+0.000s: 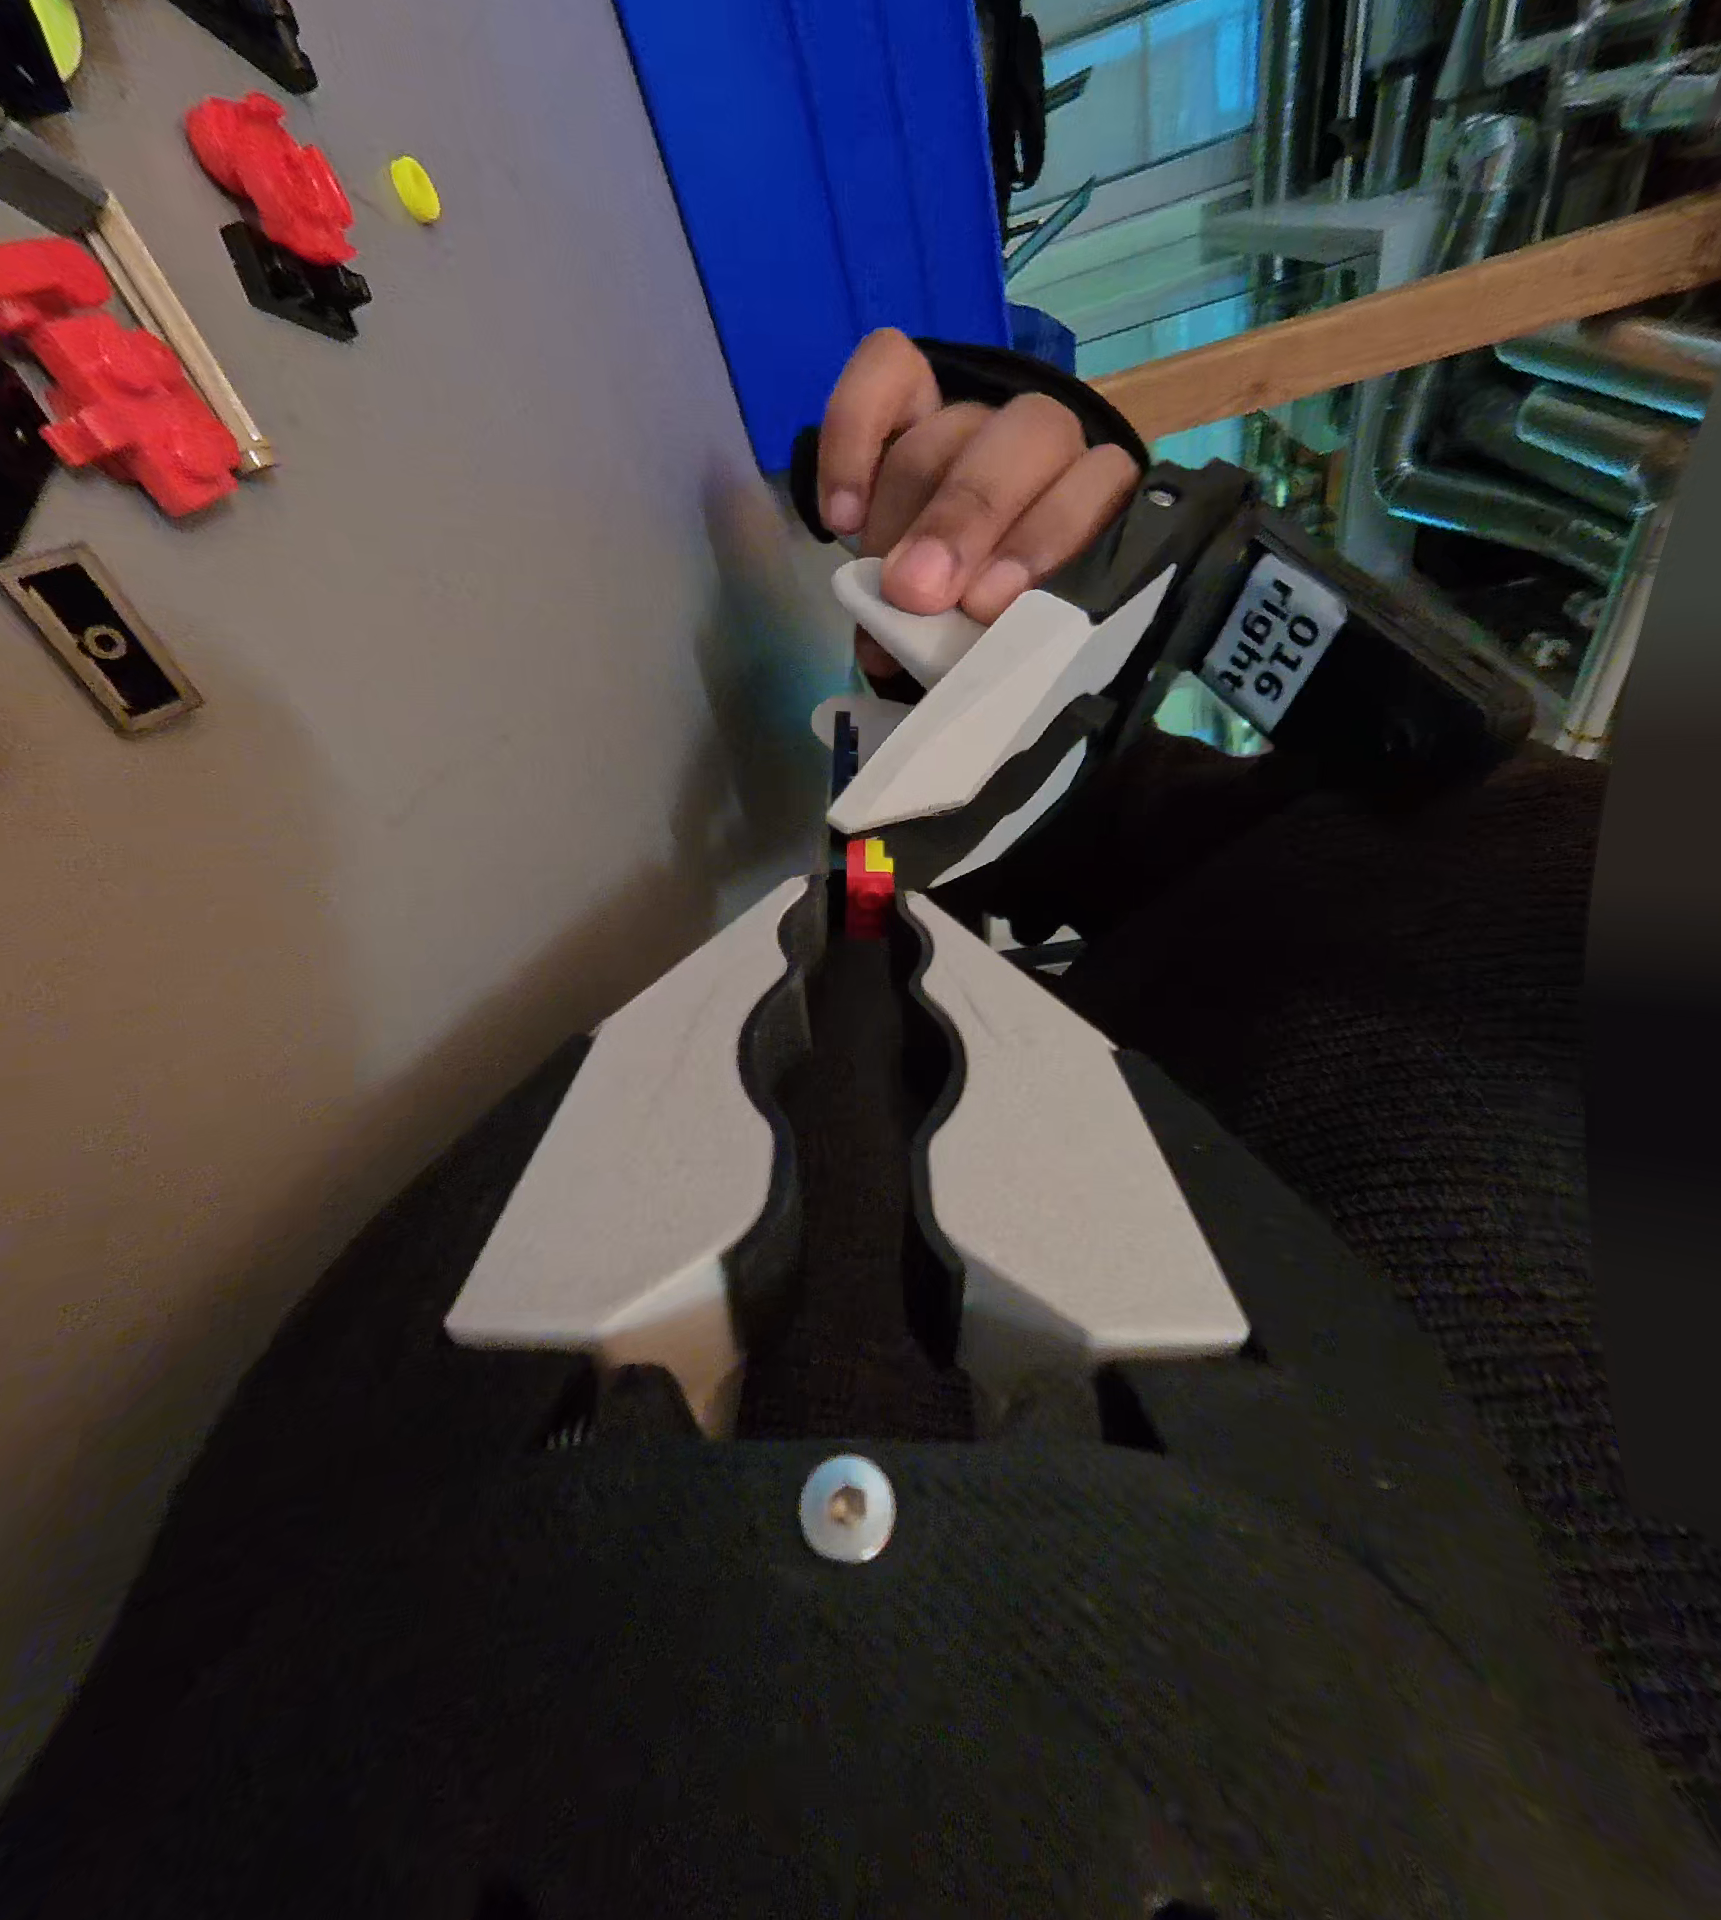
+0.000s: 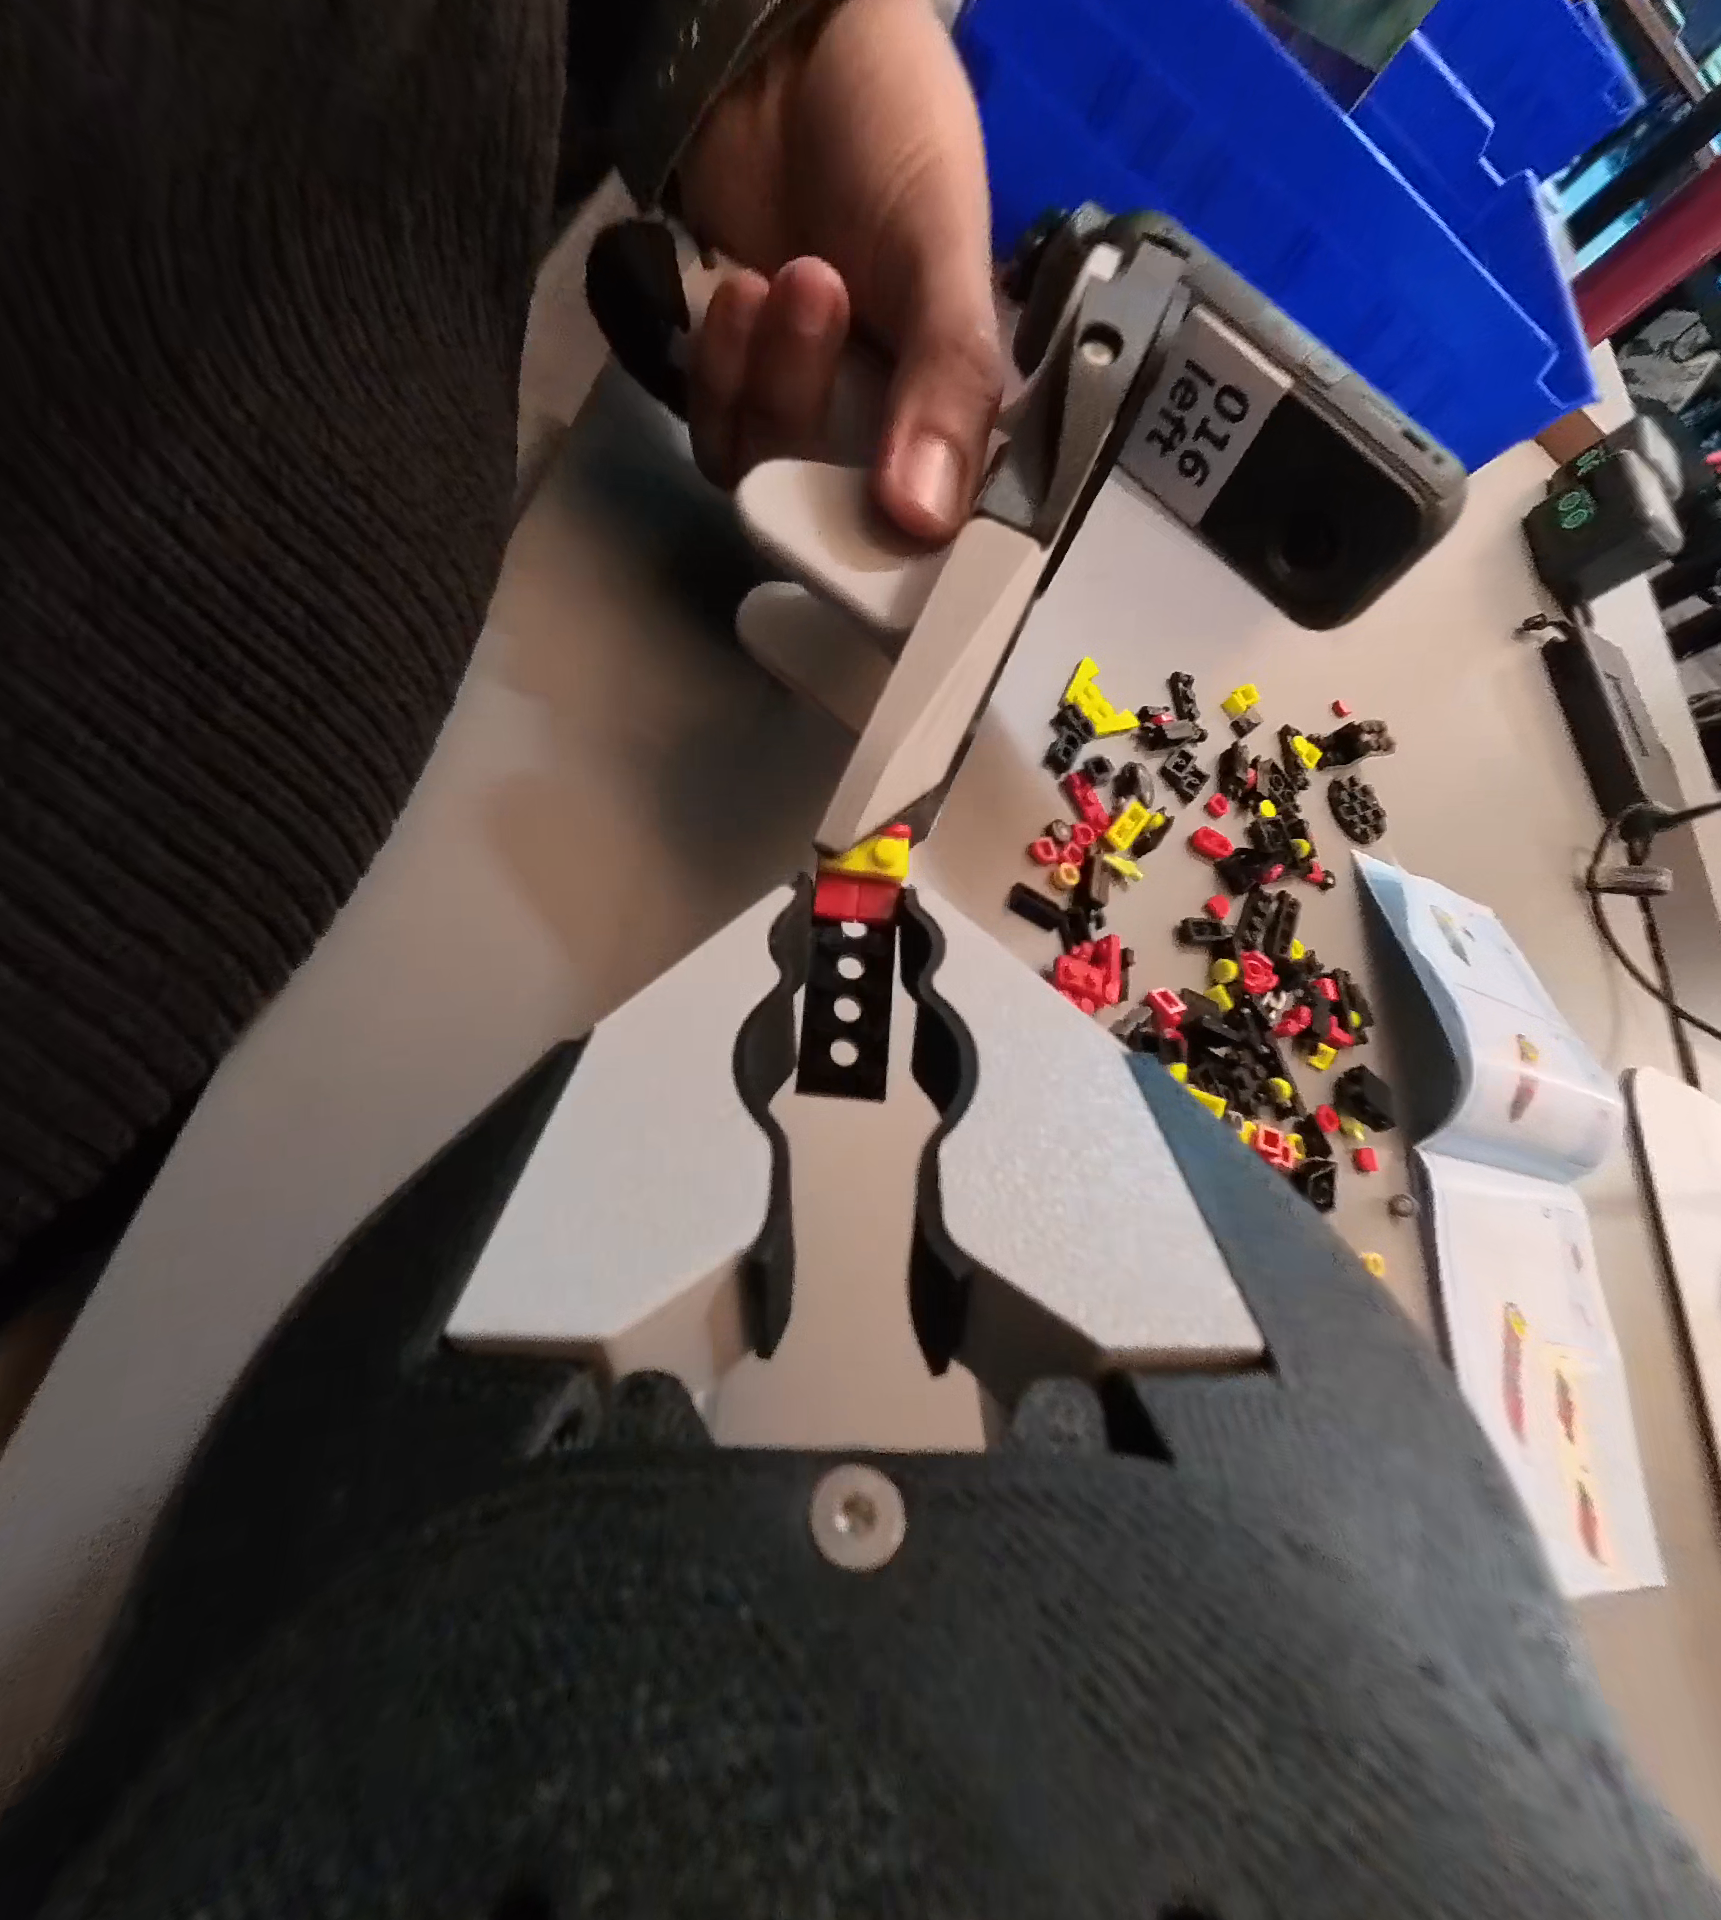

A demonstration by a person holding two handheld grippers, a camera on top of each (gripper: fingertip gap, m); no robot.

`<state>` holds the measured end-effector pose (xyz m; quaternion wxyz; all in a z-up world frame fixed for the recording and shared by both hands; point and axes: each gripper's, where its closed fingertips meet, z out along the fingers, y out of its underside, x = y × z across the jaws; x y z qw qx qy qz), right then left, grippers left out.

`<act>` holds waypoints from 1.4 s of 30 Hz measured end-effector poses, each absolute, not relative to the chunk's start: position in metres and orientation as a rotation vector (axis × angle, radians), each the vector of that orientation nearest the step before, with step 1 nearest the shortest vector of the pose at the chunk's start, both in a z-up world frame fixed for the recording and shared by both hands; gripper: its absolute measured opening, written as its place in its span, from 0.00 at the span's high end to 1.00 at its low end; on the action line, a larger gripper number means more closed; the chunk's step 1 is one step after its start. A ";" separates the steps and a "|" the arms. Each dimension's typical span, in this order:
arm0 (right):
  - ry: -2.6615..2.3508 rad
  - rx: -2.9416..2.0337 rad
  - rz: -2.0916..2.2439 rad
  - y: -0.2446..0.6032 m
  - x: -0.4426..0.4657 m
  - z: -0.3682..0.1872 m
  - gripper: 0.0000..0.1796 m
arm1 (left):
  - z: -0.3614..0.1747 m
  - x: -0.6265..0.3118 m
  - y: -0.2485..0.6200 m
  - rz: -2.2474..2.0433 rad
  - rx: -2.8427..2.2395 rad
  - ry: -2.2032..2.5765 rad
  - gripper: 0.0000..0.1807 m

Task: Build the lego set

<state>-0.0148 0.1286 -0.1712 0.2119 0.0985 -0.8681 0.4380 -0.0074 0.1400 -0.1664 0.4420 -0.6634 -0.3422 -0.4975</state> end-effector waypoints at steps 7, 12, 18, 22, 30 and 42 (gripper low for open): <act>-2.422 0.329 1.051 0.129 -0.015 -0.180 0.92 | -0.175 -0.006 0.141 -1.167 -1.721 -0.857 0.97; -2.382 0.231 1.121 0.128 -0.023 -0.173 0.89 | -0.171 -0.013 0.139 -1.175 -1.675 -0.864 0.96; -2.299 0.017 1.320 0.137 -0.041 -0.150 0.81 | -0.163 -0.026 0.135 -1.212 -1.557 -0.902 0.96; -2.332 -0.051 1.454 0.137 -0.038 -0.146 0.80 | -0.160 -0.026 0.136 -1.236 -1.533 -0.900 0.96; -2.396 -0.023 1.423 0.131 -0.032 -0.157 0.82 | -0.158 -0.026 0.136 -1.258 -1.509 -0.894 0.96; -2.411 0.024 1.416 0.129 -0.027 -0.159 0.92 | -0.157 -0.019 0.138 -1.279 -1.528 -0.870 0.96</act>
